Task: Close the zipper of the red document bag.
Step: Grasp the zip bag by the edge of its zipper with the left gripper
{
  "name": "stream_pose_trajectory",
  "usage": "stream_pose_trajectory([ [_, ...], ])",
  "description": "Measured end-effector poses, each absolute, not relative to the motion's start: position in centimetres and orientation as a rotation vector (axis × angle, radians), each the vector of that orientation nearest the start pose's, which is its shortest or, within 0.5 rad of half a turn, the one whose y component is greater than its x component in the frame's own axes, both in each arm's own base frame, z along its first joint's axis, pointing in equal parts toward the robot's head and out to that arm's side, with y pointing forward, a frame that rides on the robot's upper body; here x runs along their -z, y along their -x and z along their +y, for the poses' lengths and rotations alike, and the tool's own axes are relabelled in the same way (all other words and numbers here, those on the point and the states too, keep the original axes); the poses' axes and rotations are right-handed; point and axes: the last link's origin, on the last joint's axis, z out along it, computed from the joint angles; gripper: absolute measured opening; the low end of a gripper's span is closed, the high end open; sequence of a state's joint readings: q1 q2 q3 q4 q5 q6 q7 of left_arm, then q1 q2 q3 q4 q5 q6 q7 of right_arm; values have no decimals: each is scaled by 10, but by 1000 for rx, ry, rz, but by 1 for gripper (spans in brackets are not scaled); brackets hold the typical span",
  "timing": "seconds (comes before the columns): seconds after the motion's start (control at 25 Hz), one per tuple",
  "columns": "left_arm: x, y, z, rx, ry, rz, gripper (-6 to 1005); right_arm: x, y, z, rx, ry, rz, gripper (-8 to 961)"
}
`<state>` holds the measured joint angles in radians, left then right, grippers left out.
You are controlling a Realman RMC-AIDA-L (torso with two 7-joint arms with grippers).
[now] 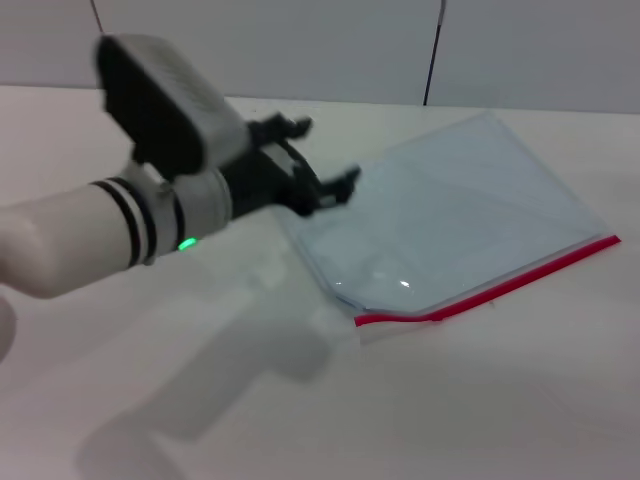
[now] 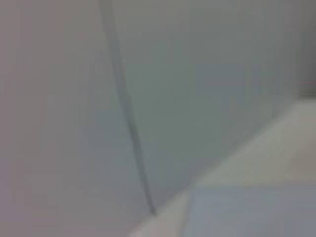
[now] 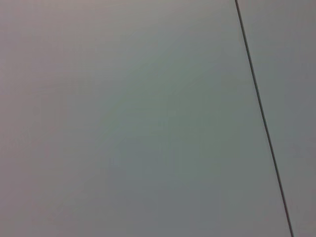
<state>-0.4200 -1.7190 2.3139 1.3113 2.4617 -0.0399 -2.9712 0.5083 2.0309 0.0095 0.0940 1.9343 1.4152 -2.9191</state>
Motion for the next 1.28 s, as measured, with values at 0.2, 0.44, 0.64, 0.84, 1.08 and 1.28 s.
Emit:
stream_pose_trajectory([
  [0.2,43,153,340,117,2436,-154,829,-49,-333,337,-849,1315,466,882],
  [0.44,58,142,325,-75,2531,-8,824,-49,-334,337,-845,1316,468,881],
  [0.64,72,133,315,-211,2604,97,818,-48,-334,338,-841,1319,470,881],
  [0.84,84,130,308,-345,2600,166,812,-48,-333,339,-841,1325,465,881],
  [1.08,90,133,306,-396,2599,196,804,-48,-331,340,-844,1329,460,881],
  [1.28,95,139,309,-421,2599,199,798,-48,-331,341,-845,1326,462,881],
])
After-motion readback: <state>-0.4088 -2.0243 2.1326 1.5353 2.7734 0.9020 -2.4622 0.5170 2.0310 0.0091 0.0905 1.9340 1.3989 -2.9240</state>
